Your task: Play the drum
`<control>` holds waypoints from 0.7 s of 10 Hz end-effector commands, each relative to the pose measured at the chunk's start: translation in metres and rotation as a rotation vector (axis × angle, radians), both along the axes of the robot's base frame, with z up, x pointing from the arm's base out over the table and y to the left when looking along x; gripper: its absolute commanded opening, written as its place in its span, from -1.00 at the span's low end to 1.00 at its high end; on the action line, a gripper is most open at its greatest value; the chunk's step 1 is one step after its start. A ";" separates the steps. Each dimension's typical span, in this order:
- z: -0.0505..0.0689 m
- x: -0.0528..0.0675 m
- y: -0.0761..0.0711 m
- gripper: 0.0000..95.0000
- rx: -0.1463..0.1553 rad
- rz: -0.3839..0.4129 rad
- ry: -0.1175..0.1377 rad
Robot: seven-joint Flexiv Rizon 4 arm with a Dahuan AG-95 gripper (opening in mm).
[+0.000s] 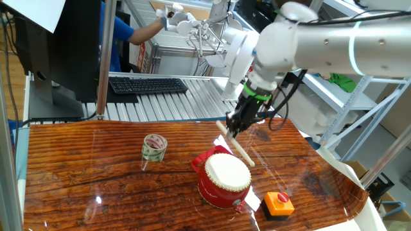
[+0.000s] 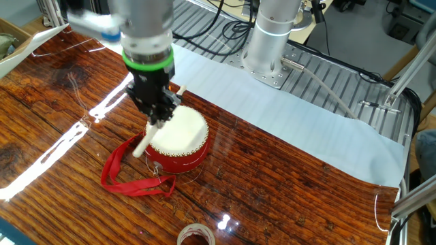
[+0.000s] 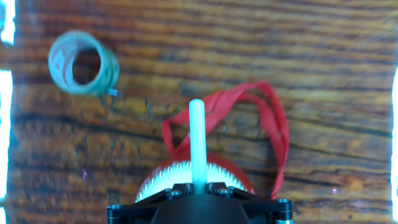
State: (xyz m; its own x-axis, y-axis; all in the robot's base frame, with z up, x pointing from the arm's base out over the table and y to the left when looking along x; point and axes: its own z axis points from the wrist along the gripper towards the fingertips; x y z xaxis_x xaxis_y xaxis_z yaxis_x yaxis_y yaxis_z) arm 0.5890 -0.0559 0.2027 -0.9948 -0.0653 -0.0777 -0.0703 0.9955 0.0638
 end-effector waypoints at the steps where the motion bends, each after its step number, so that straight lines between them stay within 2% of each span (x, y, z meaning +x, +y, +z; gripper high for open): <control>1: 0.014 0.012 -0.004 -1.00 0.005 -0.063 -0.091; 2: 0.020 0.016 -0.005 -1.00 0.008 -0.085 -0.114; 4: 0.031 0.022 -0.005 -1.00 -0.001 -0.095 -0.143; 5: 0.039 0.025 -0.005 -1.00 -0.014 -0.094 -0.183; 6: 0.043 0.027 -0.007 -1.00 -0.014 -0.096 -0.212; 7: 0.044 0.028 -0.008 -1.00 -0.014 -0.101 -0.225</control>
